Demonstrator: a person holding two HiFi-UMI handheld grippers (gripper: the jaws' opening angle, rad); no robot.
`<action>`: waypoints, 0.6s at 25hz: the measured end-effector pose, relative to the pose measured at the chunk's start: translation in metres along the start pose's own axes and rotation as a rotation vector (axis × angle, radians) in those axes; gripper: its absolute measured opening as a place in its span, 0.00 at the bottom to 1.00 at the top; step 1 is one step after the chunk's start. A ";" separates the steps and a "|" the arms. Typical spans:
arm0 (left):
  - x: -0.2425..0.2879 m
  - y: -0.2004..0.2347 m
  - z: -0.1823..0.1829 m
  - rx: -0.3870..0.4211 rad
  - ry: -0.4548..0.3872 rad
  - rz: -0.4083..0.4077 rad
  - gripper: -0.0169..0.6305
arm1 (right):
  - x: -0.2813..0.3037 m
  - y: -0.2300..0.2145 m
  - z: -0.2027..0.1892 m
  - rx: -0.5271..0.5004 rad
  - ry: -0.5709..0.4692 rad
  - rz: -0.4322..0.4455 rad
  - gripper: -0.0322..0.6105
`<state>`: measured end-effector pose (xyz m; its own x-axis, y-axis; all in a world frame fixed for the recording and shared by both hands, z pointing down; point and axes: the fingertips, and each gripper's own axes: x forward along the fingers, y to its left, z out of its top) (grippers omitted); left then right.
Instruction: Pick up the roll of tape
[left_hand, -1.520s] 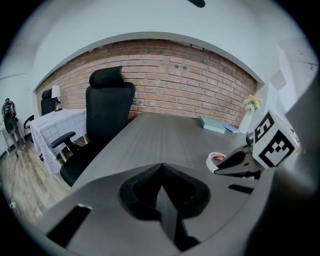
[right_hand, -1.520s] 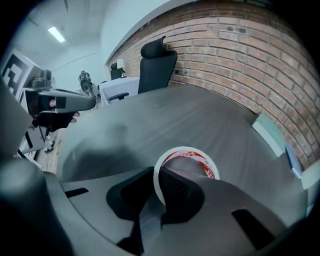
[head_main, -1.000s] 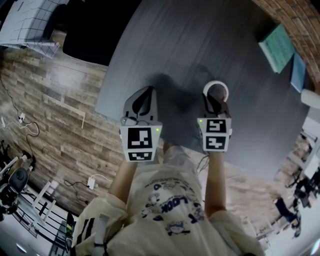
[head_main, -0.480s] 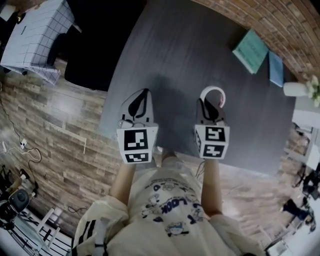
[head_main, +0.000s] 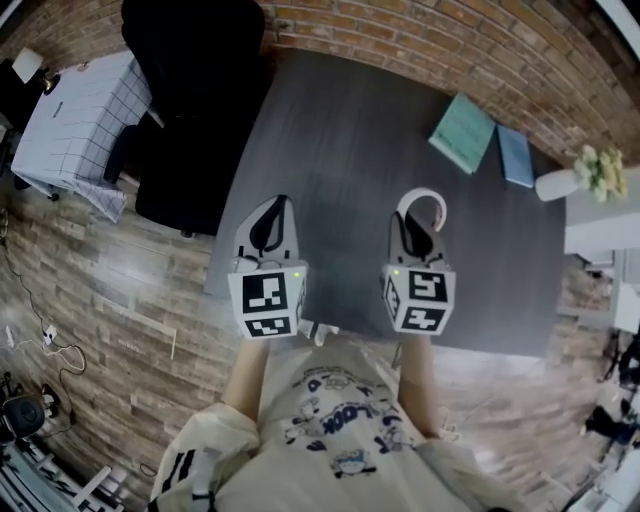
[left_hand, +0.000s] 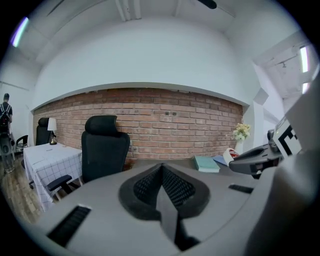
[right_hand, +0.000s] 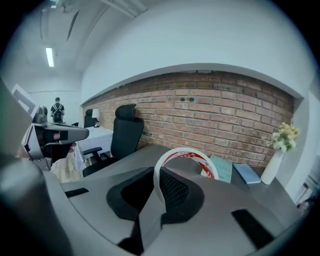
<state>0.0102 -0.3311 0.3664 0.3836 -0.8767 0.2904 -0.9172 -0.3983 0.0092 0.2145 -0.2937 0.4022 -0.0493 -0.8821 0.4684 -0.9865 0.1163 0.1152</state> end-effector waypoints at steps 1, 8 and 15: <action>-0.002 0.000 0.005 0.003 -0.011 0.001 0.03 | -0.003 -0.002 0.004 0.007 -0.011 -0.008 0.11; -0.013 -0.001 0.040 0.016 -0.080 0.007 0.03 | -0.022 -0.006 0.033 0.022 -0.109 -0.029 0.11; -0.021 -0.004 0.060 0.033 -0.122 0.009 0.03 | -0.034 -0.010 0.049 0.038 -0.174 -0.041 0.11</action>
<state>0.0125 -0.3276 0.3026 0.3871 -0.9059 0.1719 -0.9175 -0.3969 -0.0251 0.2181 -0.2877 0.3421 -0.0320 -0.9518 0.3049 -0.9933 0.0641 0.0959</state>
